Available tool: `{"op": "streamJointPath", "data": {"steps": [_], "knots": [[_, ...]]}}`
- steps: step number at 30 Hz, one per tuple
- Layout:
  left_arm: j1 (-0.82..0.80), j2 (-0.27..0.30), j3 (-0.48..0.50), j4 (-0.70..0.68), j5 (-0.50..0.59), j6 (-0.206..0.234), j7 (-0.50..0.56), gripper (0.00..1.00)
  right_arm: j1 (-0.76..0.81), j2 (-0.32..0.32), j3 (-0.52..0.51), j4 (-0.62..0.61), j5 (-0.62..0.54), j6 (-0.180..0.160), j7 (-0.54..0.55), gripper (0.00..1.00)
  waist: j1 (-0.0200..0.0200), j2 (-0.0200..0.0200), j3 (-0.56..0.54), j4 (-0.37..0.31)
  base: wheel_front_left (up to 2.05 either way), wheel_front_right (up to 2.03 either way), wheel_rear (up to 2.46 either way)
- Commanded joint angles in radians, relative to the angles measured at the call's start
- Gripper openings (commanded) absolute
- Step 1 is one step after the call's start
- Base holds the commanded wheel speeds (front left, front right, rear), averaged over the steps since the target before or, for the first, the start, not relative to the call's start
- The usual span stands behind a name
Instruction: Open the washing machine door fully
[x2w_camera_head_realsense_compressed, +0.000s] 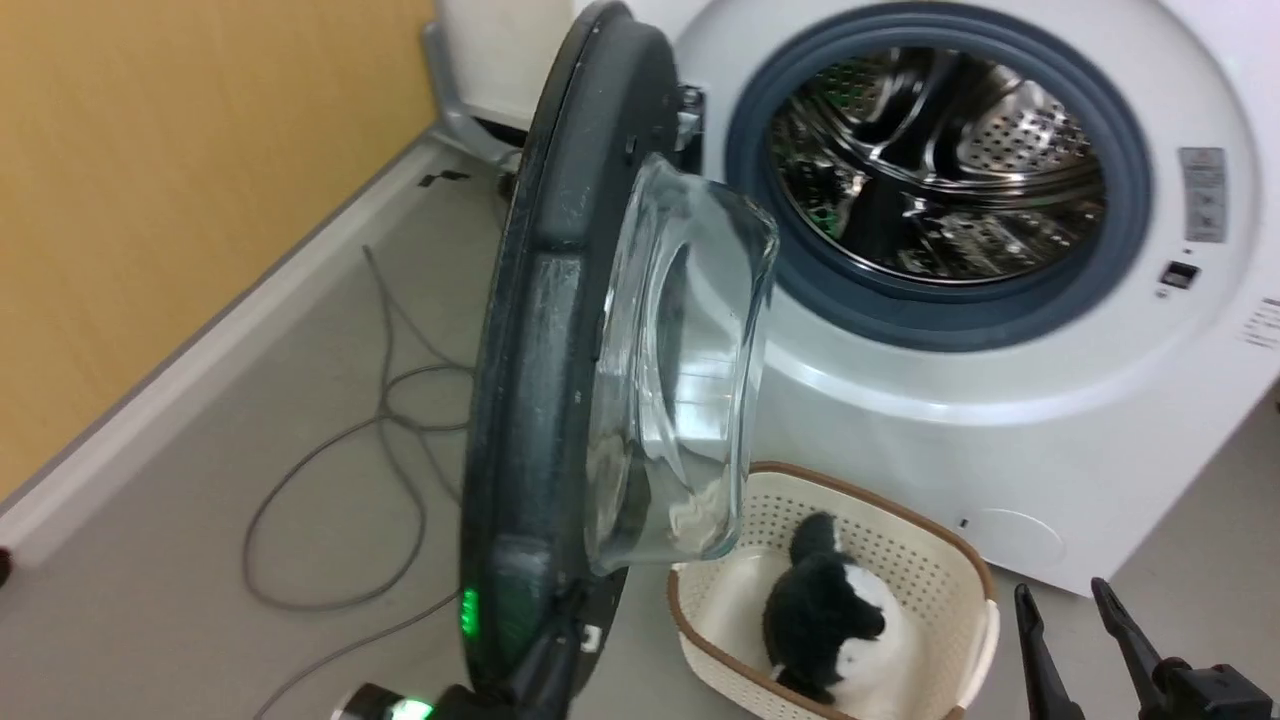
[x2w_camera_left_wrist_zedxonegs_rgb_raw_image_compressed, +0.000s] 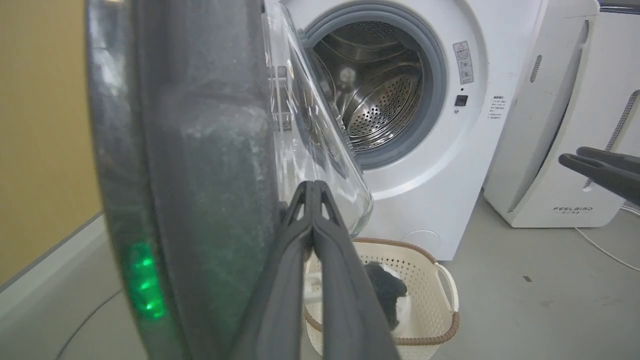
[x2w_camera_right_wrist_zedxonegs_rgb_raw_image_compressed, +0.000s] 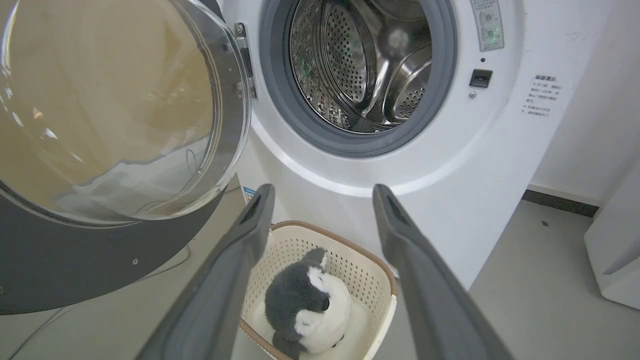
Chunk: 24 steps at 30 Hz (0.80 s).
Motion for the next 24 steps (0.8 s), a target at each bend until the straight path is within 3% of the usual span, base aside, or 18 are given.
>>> {"op": "streamJointPath", "data": {"steps": [1, 14, 24], "knots": [[0.003, 0.009, 0.015, -0.002, -0.003, 0.008, -0.004, 0.0, 0.0, 0.003, 0.001, 0.003, 0.0, 0.001, -0.004, 1.0, 0.0, 0.0, 0.002, 0.018, 0.0, 0.0, 0.0], [-0.07, 0.087, 0.273, 0.046, -0.067, 0.065, -0.004, 0.0, -0.008, 0.003, 0.011, 0.0, -0.016, 0.001, -0.004, 1.0, 0.0, 0.0, 0.028, 0.028, 0.0, 0.0, 0.0], [-0.195, 0.119, 0.456, 0.121, -0.134, 0.043, -0.004, 0.0, -0.037, 0.003, 0.003, -0.007, -0.05, 0.001, -0.004, 1.0, 0.0, 0.0, 0.096, 0.002, 0.0, 0.0, 0.0]]}}
